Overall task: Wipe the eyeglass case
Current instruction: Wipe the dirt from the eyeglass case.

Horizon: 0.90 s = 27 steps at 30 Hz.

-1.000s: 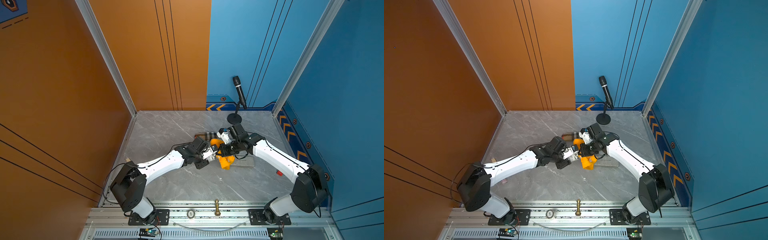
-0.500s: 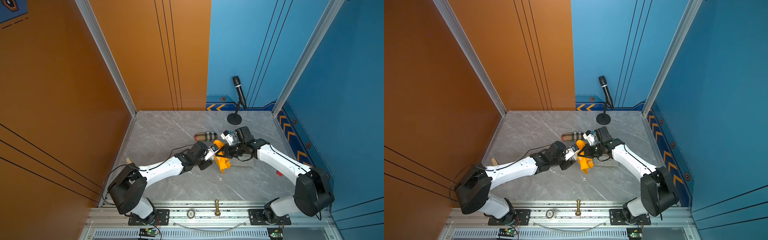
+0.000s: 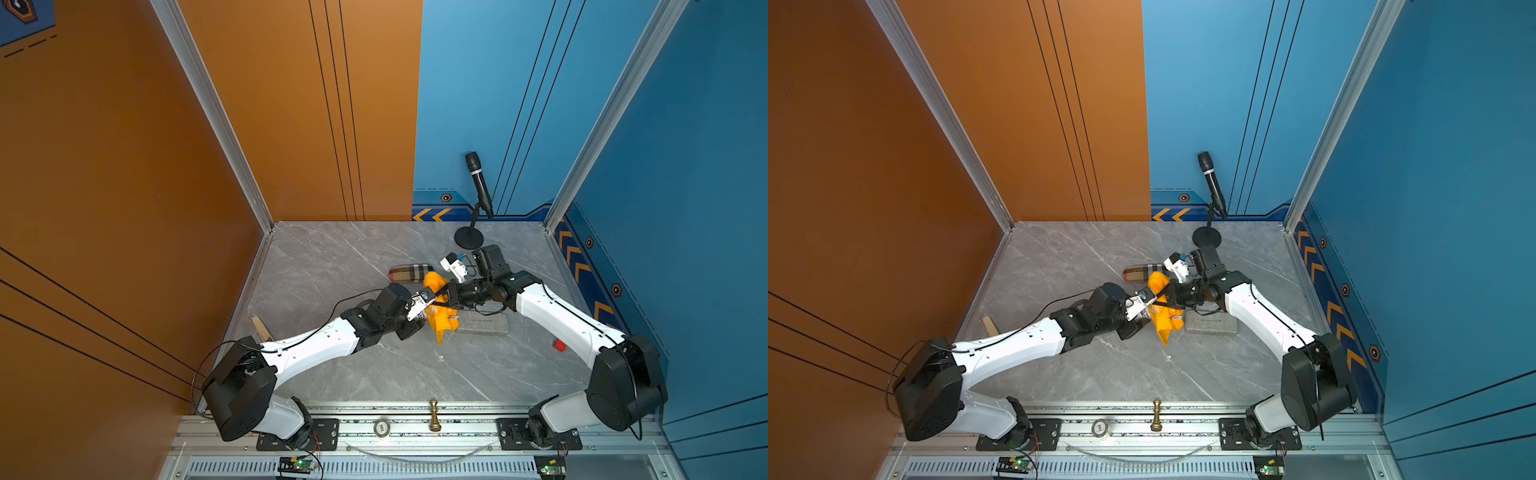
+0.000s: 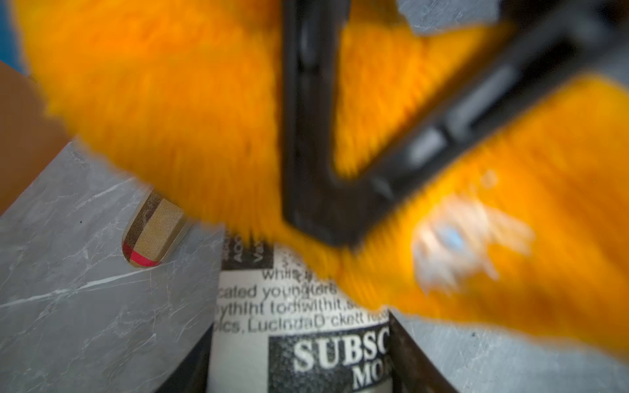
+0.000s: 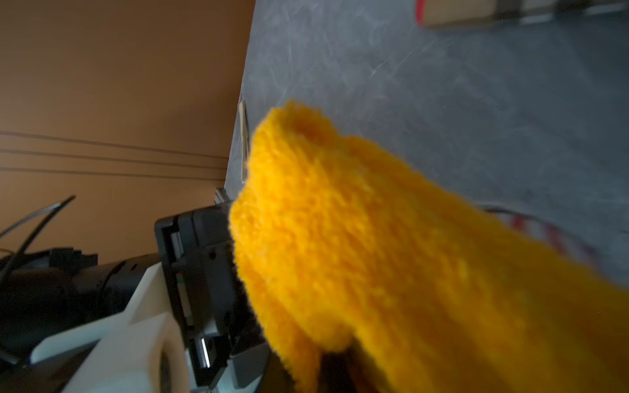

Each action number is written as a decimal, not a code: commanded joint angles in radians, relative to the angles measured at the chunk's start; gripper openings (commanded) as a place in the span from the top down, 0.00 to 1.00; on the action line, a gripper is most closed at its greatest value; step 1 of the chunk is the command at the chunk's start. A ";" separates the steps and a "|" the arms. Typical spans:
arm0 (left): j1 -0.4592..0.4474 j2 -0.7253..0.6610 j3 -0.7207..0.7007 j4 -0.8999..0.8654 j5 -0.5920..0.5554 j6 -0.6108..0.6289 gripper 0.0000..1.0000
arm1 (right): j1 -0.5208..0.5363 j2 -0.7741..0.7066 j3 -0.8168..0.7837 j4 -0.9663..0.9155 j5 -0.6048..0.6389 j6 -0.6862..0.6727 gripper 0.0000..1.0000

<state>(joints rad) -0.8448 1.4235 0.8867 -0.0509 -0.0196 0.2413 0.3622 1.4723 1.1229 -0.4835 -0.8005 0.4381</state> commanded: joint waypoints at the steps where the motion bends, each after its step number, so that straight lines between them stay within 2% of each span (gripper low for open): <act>1: -0.024 -0.068 -0.013 0.032 0.041 -0.003 0.59 | -0.059 -0.015 0.085 -0.174 0.149 -0.124 1.00; 3: -0.026 -0.075 -0.018 0.031 0.034 -0.003 0.59 | -0.032 -0.014 0.099 -0.173 0.157 -0.119 1.00; 5: -0.025 -0.073 -0.015 0.029 0.017 0.003 0.60 | 0.040 0.000 0.105 -0.133 0.102 -0.089 1.00; 8: -0.023 -0.073 -0.009 0.024 0.008 0.011 0.60 | 0.140 0.021 0.064 0.050 0.031 0.051 1.00; 11: -0.018 -0.080 -0.008 0.024 0.005 0.011 0.60 | 0.169 0.065 0.026 0.209 -0.043 0.169 1.00; 15: -0.012 -0.099 -0.024 0.026 0.008 0.006 0.60 | 0.096 0.084 0.048 0.097 -0.010 0.093 1.00; 18: -0.006 -0.125 -0.045 0.030 0.007 -0.003 0.60 | 0.006 0.069 0.097 -0.086 0.073 -0.041 1.00; 21: 0.003 -0.144 -0.062 0.041 0.020 -0.020 0.60 | -0.028 0.041 0.115 -0.153 0.131 -0.094 1.00; 23: 0.010 -0.148 -0.066 0.051 0.030 -0.032 0.60 | -0.004 0.033 0.111 -0.143 0.139 -0.090 1.00; 27: 0.022 -0.140 -0.064 0.057 0.049 -0.042 0.60 | 0.126 0.057 0.110 -0.073 0.139 -0.035 1.00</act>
<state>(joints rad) -0.8322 1.3117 0.8169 -0.0826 -0.0223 0.2188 0.3954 1.5269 1.2190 -0.5488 -0.6910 0.4072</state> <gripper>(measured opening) 0.603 0.069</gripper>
